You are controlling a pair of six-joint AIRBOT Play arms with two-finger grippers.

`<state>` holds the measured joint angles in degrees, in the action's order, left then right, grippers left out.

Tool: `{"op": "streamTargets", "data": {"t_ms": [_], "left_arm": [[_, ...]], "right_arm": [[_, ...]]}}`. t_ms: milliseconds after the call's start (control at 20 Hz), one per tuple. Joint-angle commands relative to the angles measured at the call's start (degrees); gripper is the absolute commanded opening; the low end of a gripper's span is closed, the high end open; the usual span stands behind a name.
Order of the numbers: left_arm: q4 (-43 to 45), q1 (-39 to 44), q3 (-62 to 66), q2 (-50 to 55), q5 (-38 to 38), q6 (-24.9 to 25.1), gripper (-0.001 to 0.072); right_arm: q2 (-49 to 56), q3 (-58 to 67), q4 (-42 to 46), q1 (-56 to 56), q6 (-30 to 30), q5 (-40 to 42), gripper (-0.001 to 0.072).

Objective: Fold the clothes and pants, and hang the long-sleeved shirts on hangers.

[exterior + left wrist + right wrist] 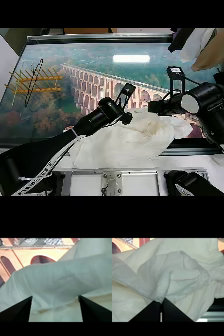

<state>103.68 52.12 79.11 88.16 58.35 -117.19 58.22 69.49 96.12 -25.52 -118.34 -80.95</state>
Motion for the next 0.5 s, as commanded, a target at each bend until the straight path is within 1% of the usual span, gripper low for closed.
{"op": "streamTargets", "data": {"t_ms": [0,100,300,450], "left_arm": [[4.17,-1.7,-0.07,3.17,-2.16,-6.91,0.0623],[4.39,-2.86,-0.07,4.13,-1.86,-6.86,0.0623],[4.22,-8.07,-0.07,4.02,1.62,-6.88,0.0621],[2.67,-10.12,-0.07,4.04,0.02,-6.91,0.0621]], "right_arm": [[-0.37,-0.02,-0.37,-0.04,-0.02,-0.04,0.001],[-0.35,-0.02,-0.39,-0.04,0.0,-0.07,0.001],[-0.35,-0.02,-0.37,-0.04,0.0,-0.07,0.001],[-0.35,-0.02,-0.37,-0.04,-0.02,-0.04,0.001]]}}
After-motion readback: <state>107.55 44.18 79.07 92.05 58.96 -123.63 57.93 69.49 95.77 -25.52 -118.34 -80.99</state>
